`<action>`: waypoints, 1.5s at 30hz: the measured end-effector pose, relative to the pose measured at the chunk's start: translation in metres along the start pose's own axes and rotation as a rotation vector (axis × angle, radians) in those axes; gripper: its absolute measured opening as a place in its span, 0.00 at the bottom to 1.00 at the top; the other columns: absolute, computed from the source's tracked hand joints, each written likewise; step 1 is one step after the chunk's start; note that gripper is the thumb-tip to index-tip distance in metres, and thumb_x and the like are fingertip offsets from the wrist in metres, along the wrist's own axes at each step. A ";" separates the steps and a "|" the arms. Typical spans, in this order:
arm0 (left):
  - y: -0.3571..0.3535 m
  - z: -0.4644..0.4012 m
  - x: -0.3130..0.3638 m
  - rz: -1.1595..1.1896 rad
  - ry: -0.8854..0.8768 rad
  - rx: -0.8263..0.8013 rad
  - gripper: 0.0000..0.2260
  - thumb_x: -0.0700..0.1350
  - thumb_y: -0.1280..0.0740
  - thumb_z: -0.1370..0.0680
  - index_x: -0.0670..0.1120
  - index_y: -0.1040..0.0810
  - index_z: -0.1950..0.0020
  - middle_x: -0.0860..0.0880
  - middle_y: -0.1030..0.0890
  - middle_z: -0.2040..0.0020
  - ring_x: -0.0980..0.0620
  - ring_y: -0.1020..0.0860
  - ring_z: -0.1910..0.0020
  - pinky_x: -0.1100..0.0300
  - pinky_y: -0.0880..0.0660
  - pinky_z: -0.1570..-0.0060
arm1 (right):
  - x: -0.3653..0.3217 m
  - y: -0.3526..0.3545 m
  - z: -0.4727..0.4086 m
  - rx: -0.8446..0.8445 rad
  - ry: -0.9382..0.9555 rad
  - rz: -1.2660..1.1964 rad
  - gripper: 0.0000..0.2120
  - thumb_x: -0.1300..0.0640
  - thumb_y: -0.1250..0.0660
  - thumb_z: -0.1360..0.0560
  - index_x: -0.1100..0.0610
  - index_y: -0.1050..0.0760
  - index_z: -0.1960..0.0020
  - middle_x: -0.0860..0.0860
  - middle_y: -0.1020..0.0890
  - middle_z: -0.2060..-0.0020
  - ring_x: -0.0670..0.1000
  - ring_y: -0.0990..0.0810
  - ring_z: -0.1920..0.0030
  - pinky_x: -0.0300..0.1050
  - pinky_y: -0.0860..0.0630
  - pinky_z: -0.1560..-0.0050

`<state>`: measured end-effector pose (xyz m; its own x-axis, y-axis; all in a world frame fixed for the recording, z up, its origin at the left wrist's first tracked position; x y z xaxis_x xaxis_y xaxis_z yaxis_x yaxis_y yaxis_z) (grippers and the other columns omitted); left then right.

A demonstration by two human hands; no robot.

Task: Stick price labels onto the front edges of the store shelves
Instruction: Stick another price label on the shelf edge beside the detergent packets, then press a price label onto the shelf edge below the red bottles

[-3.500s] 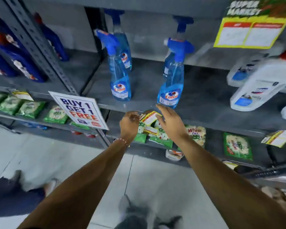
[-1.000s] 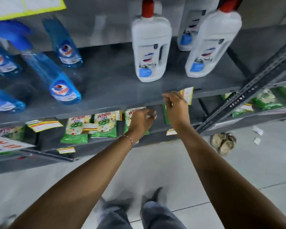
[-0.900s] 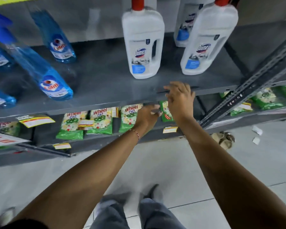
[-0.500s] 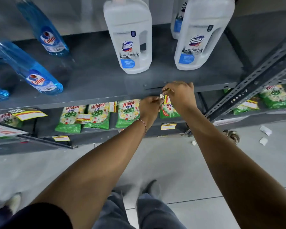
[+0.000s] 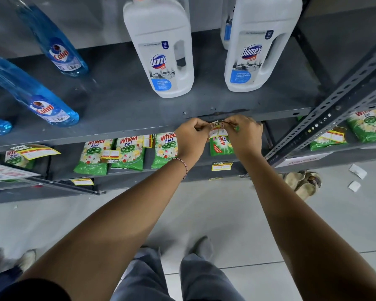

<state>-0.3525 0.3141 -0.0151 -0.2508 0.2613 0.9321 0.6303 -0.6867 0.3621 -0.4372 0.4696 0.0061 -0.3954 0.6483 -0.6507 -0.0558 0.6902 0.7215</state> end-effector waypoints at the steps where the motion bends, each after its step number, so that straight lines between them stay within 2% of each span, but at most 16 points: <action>1: -0.001 -0.001 0.001 0.004 0.003 -0.003 0.04 0.41 0.26 0.27 0.46 0.17 0.62 0.52 0.17 0.68 0.51 0.16 0.70 0.58 0.19 0.68 | 0.000 0.000 -0.001 0.002 -0.002 -0.003 0.03 0.58 0.27 0.27 0.56 0.17 0.54 0.51 0.13 0.58 0.56 0.19 0.53 0.51 0.32 0.49; 5: -0.004 -0.002 0.001 -0.003 -0.013 -0.028 0.07 0.40 0.25 0.27 0.47 0.19 0.64 0.54 0.18 0.69 0.53 0.16 0.70 0.67 0.23 0.74 | 0.001 -0.001 0.000 -0.017 -0.004 -0.032 0.01 0.61 0.28 0.27 0.57 0.17 0.56 0.52 0.14 0.59 0.56 0.19 0.54 0.54 0.29 0.47; 8: -0.003 -0.002 0.002 -0.027 -0.028 -0.036 0.11 0.41 0.25 0.27 0.52 0.22 0.65 0.55 0.18 0.68 0.54 0.16 0.70 0.67 0.23 0.73 | 0.003 -0.002 0.000 -0.034 -0.002 -0.042 0.02 0.63 0.29 0.27 0.58 0.18 0.55 0.53 0.14 0.58 0.56 0.19 0.53 0.55 0.28 0.46; 14: -0.002 -0.009 0.008 -0.144 -0.029 -0.034 0.10 0.43 0.26 0.26 0.47 0.23 0.65 0.45 0.16 0.67 0.47 0.16 0.70 0.48 0.18 0.68 | 0.000 -0.001 -0.002 -0.013 -0.033 0.004 0.01 0.61 0.28 0.28 0.59 0.19 0.57 0.53 0.15 0.62 0.58 0.19 0.58 0.54 0.27 0.50; 17: 0.004 -0.014 0.009 -0.208 -0.021 -0.060 0.15 0.47 0.26 0.27 0.48 0.28 0.69 0.42 0.19 0.71 0.45 0.18 0.73 0.45 0.20 0.72 | 0.013 0.009 -0.003 0.066 -0.184 0.030 0.14 0.54 0.25 0.33 0.56 0.31 0.61 0.50 0.23 0.68 0.56 0.26 0.65 0.53 0.27 0.55; 19: 0.010 -0.016 0.010 -0.253 -0.042 -0.068 0.16 0.48 0.25 0.27 0.46 0.30 0.68 0.42 0.19 0.71 0.45 0.19 0.74 0.45 0.21 0.75 | 0.020 0.021 -0.003 0.127 -0.241 0.093 0.21 0.47 0.23 0.35 0.55 0.34 0.63 0.49 0.27 0.68 0.54 0.30 0.63 0.51 0.29 0.58; 21: 0.014 -0.016 0.012 -0.254 -0.065 -0.084 0.14 0.46 0.26 0.26 0.46 0.30 0.65 0.42 0.20 0.71 0.45 0.19 0.75 0.45 0.21 0.76 | 0.023 0.023 -0.003 0.133 -0.283 0.089 0.19 0.51 0.24 0.33 0.55 0.34 0.64 0.49 0.27 0.67 0.54 0.29 0.63 0.49 0.30 0.63; 23: 0.018 -0.014 0.016 -0.221 -0.090 -0.108 0.11 0.42 0.28 0.25 0.47 0.28 0.63 0.43 0.19 0.68 0.44 0.19 0.73 0.46 0.20 0.74 | 0.019 0.015 0.001 0.115 -0.307 0.056 0.16 0.60 0.27 0.29 0.55 0.35 0.65 0.50 0.26 0.66 0.56 0.28 0.65 0.43 0.36 0.70; 25: 0.033 -0.013 0.023 -0.135 -0.099 -0.086 0.08 0.40 0.29 0.25 0.47 0.26 0.61 0.46 0.19 0.67 0.44 0.18 0.71 0.51 0.20 0.73 | 0.003 0.012 0.008 0.147 -0.297 -0.014 0.15 0.62 0.30 0.28 0.54 0.36 0.66 0.50 0.26 0.67 0.56 0.28 0.66 0.42 0.42 0.72; 27: 0.059 -0.012 0.031 0.002 -0.073 -0.059 0.07 0.39 0.28 0.25 0.48 0.23 0.60 0.50 0.19 0.68 0.49 0.17 0.72 0.57 0.20 0.72 | -0.026 0.013 0.013 0.167 -0.250 -0.127 0.14 0.61 0.30 0.28 0.54 0.34 0.66 0.50 0.25 0.69 0.54 0.28 0.67 0.42 0.39 0.70; 31: 0.139 -0.009 0.060 0.331 -0.067 -0.023 0.03 0.36 0.27 0.26 0.41 0.19 0.54 0.47 0.15 0.64 0.50 0.15 0.66 0.58 0.17 0.62 | -0.114 0.019 0.017 0.133 -0.101 -0.428 0.09 0.61 0.28 0.27 0.48 0.25 0.60 0.49 0.17 0.64 0.46 0.20 0.64 0.41 0.22 0.60; 36: 0.290 -0.005 0.091 0.678 -0.081 0.189 0.03 0.33 0.30 0.24 0.40 0.20 0.52 0.45 0.15 0.62 0.49 0.15 0.64 0.57 0.16 0.59 | -0.258 0.048 0.033 0.154 0.180 -0.671 0.15 0.62 0.28 0.26 0.40 0.21 0.55 0.39 0.16 0.61 0.39 0.18 0.61 0.25 0.27 0.61; 38: 0.348 -0.003 0.097 0.777 -0.090 0.263 0.04 0.33 0.31 0.24 0.41 0.21 0.53 0.47 0.15 0.65 0.50 0.15 0.65 0.58 0.16 0.59 | -0.318 0.057 0.046 0.144 0.311 -0.693 0.11 0.60 0.27 0.26 0.44 0.20 0.53 0.38 0.16 0.61 0.37 0.18 0.59 0.23 0.27 0.60; 41: 0.417 0.001 0.103 0.850 -0.109 0.363 0.07 0.32 0.31 0.24 0.43 0.23 0.50 0.44 0.17 0.60 0.47 0.18 0.61 0.55 0.18 0.54 | -0.392 0.059 0.062 0.175 0.444 -0.686 0.04 0.58 0.27 0.25 0.51 0.18 0.51 0.44 0.15 0.58 0.41 0.17 0.57 0.27 0.24 0.57; 43: 0.445 -0.004 0.116 0.815 -0.165 0.361 0.08 0.32 0.31 0.24 0.43 0.22 0.50 0.42 0.18 0.55 0.48 0.19 0.57 0.55 0.21 0.50 | -0.421 0.058 0.064 0.272 0.432 -0.709 0.05 0.56 0.27 0.25 0.52 0.19 0.49 0.47 0.16 0.57 0.44 0.18 0.56 0.32 0.23 0.56; 45: 0.458 -0.011 0.138 0.695 -0.257 0.309 0.09 0.32 0.30 0.25 0.39 0.21 0.46 0.43 0.17 0.53 0.54 0.18 0.56 0.61 0.21 0.50 | -0.436 0.056 0.058 0.370 0.357 -0.735 0.09 0.53 0.28 0.25 0.52 0.22 0.45 0.48 0.19 0.53 0.45 0.20 0.53 0.38 0.22 0.52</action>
<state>-0.1070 0.0281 0.2796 0.4271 0.0170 0.9040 0.7646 -0.5405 -0.3511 -0.2148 0.2441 0.3164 -0.6416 -0.0942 -0.7613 -0.1331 0.9910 -0.0105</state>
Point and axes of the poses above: each hand's wrist, its own z-axis away from the middle knuckle, its own y-axis out of the back of the hand, x = y × z, the point moved 8 cm from there along -z, towards the middle knuckle
